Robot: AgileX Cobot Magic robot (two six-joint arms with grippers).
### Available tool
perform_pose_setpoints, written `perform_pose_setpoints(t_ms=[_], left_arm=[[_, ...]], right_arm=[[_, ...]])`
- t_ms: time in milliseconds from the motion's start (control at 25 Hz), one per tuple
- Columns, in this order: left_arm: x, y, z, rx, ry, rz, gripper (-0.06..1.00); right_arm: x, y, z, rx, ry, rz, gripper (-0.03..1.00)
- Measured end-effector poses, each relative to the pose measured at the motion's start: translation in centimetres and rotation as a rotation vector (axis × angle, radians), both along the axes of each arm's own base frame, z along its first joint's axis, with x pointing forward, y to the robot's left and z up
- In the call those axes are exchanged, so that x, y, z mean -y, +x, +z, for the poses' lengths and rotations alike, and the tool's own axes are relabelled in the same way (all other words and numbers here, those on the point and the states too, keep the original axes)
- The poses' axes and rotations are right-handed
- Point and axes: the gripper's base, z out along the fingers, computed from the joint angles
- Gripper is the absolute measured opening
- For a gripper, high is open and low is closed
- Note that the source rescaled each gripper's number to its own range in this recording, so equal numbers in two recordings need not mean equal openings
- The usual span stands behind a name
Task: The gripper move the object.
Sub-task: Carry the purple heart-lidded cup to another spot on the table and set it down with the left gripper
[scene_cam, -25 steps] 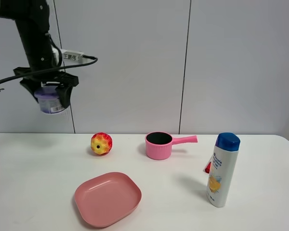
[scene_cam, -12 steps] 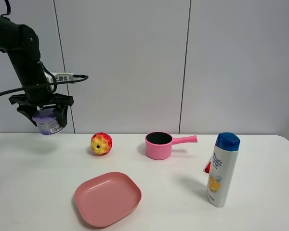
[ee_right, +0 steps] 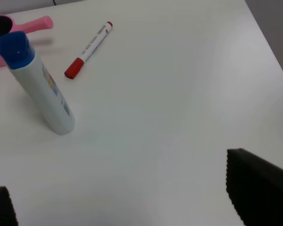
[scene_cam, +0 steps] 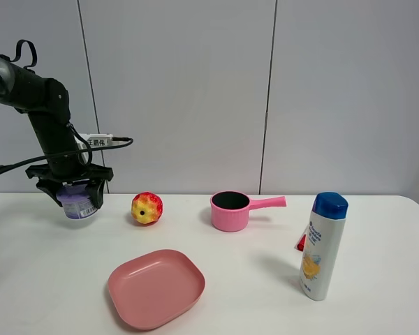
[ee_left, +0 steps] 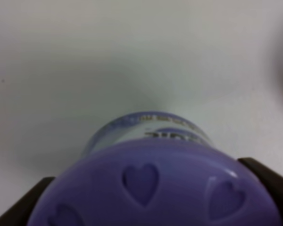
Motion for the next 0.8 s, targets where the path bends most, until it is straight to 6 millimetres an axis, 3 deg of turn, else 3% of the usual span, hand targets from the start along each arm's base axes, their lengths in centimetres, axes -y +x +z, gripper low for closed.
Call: perform_pose_setpoints(t_ms=[280, 520, 800], left_arm=[[0.7, 0.1, -0.7, 0.005, -0.002, -0.012, 0.01], [2.0, -0.1, -0.7, -0.004, 0.0, -0.04, 0.1], [3.1, -0.3, 1.0, 0.03, 0.007, -0.07, 0.1]], right_arm=[[0.0, 0.0, 0.0, 0.0, 0.0, 0.0, 1.0], [0.0, 0.0, 0.0, 0.0, 0.0, 0.0, 1.0], [0.0, 0.0, 0.0, 0.0, 0.0, 0.0, 1.0]])
